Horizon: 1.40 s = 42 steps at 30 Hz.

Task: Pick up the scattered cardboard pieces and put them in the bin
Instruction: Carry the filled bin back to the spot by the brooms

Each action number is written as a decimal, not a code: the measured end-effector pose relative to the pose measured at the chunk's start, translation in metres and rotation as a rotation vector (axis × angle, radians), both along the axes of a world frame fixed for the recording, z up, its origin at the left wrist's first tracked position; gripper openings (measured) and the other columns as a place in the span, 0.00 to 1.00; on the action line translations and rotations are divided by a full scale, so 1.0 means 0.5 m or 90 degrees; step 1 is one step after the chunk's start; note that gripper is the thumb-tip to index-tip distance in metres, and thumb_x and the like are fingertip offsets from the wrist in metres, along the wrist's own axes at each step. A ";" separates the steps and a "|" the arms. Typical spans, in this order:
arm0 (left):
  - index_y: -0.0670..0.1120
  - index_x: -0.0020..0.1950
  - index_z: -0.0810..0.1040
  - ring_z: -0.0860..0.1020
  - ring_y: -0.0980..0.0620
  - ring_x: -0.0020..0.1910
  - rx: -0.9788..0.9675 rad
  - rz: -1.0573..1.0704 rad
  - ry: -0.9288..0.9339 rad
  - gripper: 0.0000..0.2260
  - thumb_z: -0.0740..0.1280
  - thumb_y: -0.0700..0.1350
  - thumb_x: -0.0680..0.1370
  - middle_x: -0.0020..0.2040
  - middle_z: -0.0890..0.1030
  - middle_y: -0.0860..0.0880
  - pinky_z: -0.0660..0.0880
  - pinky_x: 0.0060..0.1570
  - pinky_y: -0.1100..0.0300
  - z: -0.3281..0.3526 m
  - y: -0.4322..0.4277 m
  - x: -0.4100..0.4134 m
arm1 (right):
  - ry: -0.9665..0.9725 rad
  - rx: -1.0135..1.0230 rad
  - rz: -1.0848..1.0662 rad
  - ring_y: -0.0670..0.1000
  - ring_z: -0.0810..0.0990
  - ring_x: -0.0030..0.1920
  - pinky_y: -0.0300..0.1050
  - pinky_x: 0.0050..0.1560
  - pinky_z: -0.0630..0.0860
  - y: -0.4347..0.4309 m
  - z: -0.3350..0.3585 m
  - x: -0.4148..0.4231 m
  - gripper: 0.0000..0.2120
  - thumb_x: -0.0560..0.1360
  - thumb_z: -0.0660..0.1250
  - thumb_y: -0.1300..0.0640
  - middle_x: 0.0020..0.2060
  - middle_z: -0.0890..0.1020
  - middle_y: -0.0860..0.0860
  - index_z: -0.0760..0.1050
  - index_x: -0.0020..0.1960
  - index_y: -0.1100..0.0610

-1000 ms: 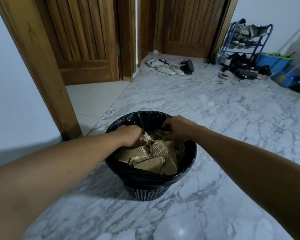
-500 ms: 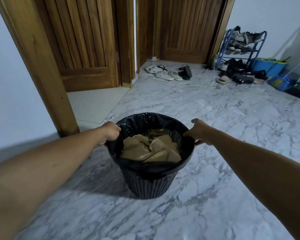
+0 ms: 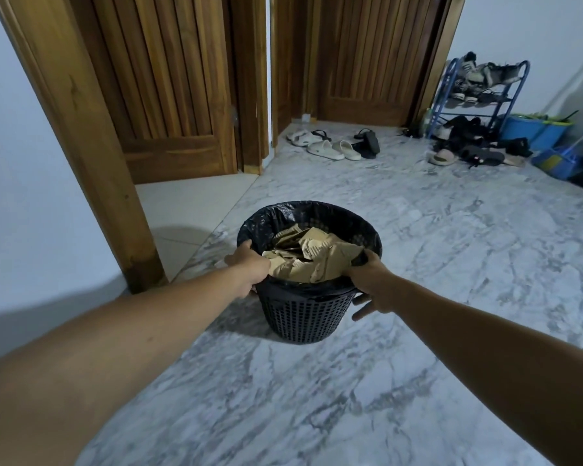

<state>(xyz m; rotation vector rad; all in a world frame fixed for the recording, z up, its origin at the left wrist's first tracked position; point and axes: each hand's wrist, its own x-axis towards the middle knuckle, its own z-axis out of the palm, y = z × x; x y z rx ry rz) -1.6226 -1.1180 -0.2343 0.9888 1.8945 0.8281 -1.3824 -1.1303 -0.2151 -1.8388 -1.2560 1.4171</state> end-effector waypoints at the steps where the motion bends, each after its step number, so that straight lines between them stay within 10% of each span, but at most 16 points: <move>1: 0.61 0.77 0.55 0.73 0.35 0.63 0.001 0.008 -0.007 0.38 0.65 0.38 0.72 0.67 0.70 0.40 0.80 0.52 0.44 0.002 0.005 -0.004 | 0.009 0.002 -0.021 0.63 0.81 0.44 0.62 0.33 0.82 0.001 -0.008 -0.008 0.33 0.79 0.62 0.60 0.55 0.78 0.60 0.51 0.75 0.39; 15: 0.58 0.76 0.62 0.80 0.40 0.51 0.033 0.007 -0.160 0.28 0.56 0.33 0.81 0.69 0.71 0.45 0.82 0.32 0.49 0.001 0.084 0.027 | 0.082 0.173 -0.161 0.62 0.80 0.52 0.63 0.39 0.83 0.136 -0.049 0.015 0.29 0.78 0.53 0.71 0.56 0.76 0.53 0.68 0.70 0.43; 19: 0.56 0.78 0.60 0.78 0.42 0.54 0.053 0.020 -0.129 0.29 0.57 0.34 0.80 0.73 0.68 0.46 0.83 0.41 0.50 -0.006 0.106 0.032 | 0.093 0.192 -0.156 0.62 0.80 0.54 0.63 0.42 0.83 0.178 -0.061 0.025 0.27 0.79 0.54 0.69 0.58 0.75 0.54 0.67 0.72 0.45; 24: 0.58 0.78 0.58 0.72 0.54 0.30 0.066 0.038 -0.099 0.33 0.57 0.31 0.79 0.75 0.66 0.46 0.67 0.25 0.61 0.031 0.076 0.028 | 0.079 0.228 -0.146 0.58 0.79 0.58 0.63 0.51 0.82 0.162 -0.032 0.019 0.29 0.78 0.55 0.67 0.63 0.76 0.52 0.64 0.74 0.45; 30: 0.61 0.78 0.58 0.68 0.60 0.20 -0.006 0.126 -0.089 0.33 0.59 0.32 0.79 0.70 0.73 0.43 0.64 0.19 0.64 0.188 -0.040 0.009 | 0.025 0.185 -0.101 0.50 0.73 0.67 0.51 0.66 0.75 0.034 0.115 -0.014 0.32 0.78 0.58 0.64 0.71 0.71 0.49 0.57 0.78 0.45; 36: 0.58 0.79 0.56 0.69 0.58 0.24 -0.163 0.215 -0.146 0.32 0.58 0.32 0.80 0.72 0.71 0.45 0.66 0.22 0.63 0.435 -0.217 0.034 | 0.120 0.025 -0.187 0.57 0.69 0.72 0.57 0.64 0.71 -0.213 0.348 -0.086 0.47 0.72 0.69 0.48 0.78 0.57 0.41 0.39 0.72 0.24; 42: 0.54 0.80 0.56 0.68 0.54 0.24 -0.223 0.133 -0.107 0.31 0.60 0.34 0.80 0.43 0.80 0.48 0.62 0.19 0.63 0.760 -0.388 0.038 | 0.133 -0.155 -0.329 0.57 0.79 0.58 0.64 0.46 0.83 -0.402 0.689 -0.144 0.45 0.78 0.62 0.61 0.69 0.66 0.39 0.37 0.73 0.25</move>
